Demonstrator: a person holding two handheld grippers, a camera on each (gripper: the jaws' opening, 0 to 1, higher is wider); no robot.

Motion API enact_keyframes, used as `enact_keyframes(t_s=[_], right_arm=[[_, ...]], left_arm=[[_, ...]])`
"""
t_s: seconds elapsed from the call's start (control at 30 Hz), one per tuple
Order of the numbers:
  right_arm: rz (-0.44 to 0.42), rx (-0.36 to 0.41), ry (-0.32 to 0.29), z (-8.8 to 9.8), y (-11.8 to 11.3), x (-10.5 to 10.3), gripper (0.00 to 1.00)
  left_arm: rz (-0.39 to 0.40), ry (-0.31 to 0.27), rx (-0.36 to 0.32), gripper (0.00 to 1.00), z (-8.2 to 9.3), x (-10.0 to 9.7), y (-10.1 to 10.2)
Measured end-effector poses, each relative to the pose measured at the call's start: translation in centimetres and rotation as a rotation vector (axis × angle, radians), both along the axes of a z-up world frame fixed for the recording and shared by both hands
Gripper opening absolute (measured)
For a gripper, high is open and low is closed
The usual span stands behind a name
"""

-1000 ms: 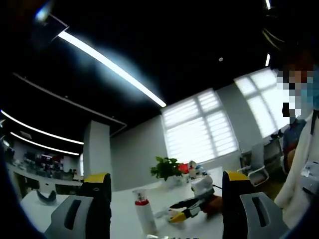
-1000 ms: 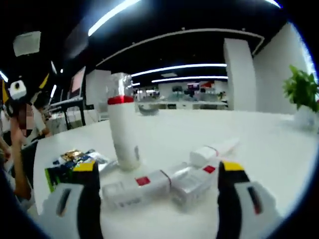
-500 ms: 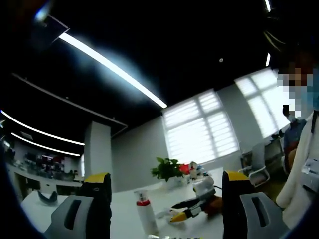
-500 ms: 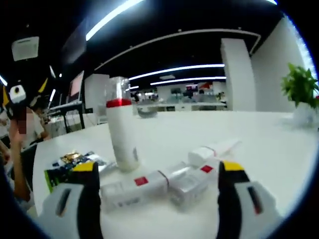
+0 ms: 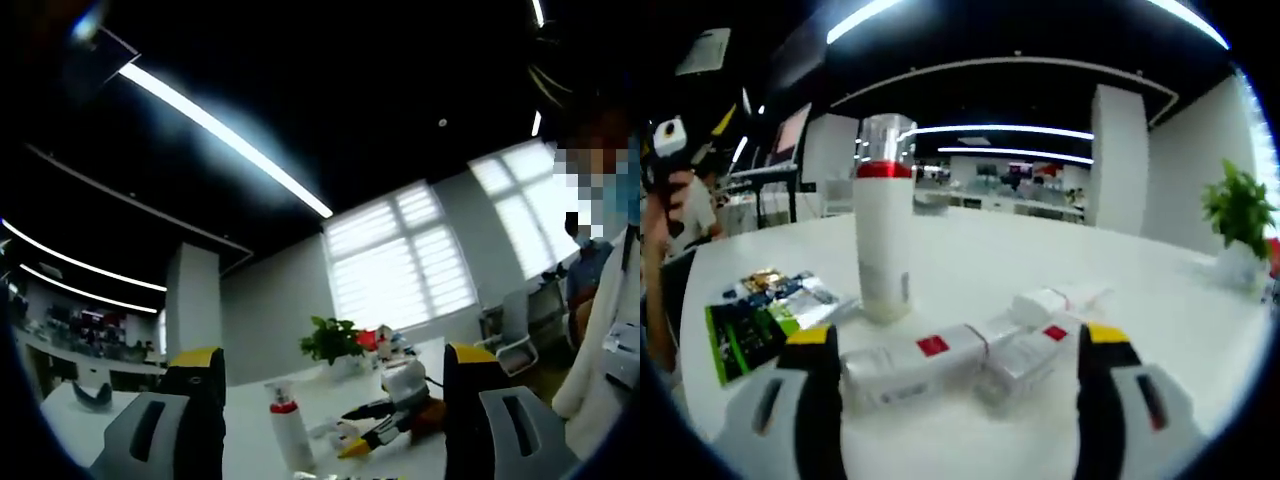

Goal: Arrange the skincare products in the storage area until every visible bottle or jar stands upright without overlapping.

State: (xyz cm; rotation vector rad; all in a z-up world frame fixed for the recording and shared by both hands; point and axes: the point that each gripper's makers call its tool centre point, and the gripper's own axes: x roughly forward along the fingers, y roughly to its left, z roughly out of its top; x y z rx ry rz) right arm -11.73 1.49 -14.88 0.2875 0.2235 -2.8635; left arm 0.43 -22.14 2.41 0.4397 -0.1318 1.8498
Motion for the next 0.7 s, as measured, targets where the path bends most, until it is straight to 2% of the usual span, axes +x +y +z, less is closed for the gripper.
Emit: enact_keyframes(t_s=[0.17, 0.7], right_arm=[[-0.046, 0.013, 0.01, 0.1, 0.9, 0.3, 0.99], [-0.107, -0.017, 0.028, 0.4, 2.4, 0.5, 0.94]], left_arm=[[0.001, 0.006, -0.005, 0.92, 0.0, 0.1, 0.1], [0.011, 0.016, 0.0, 0.9, 0.2, 0.2, -0.4]])
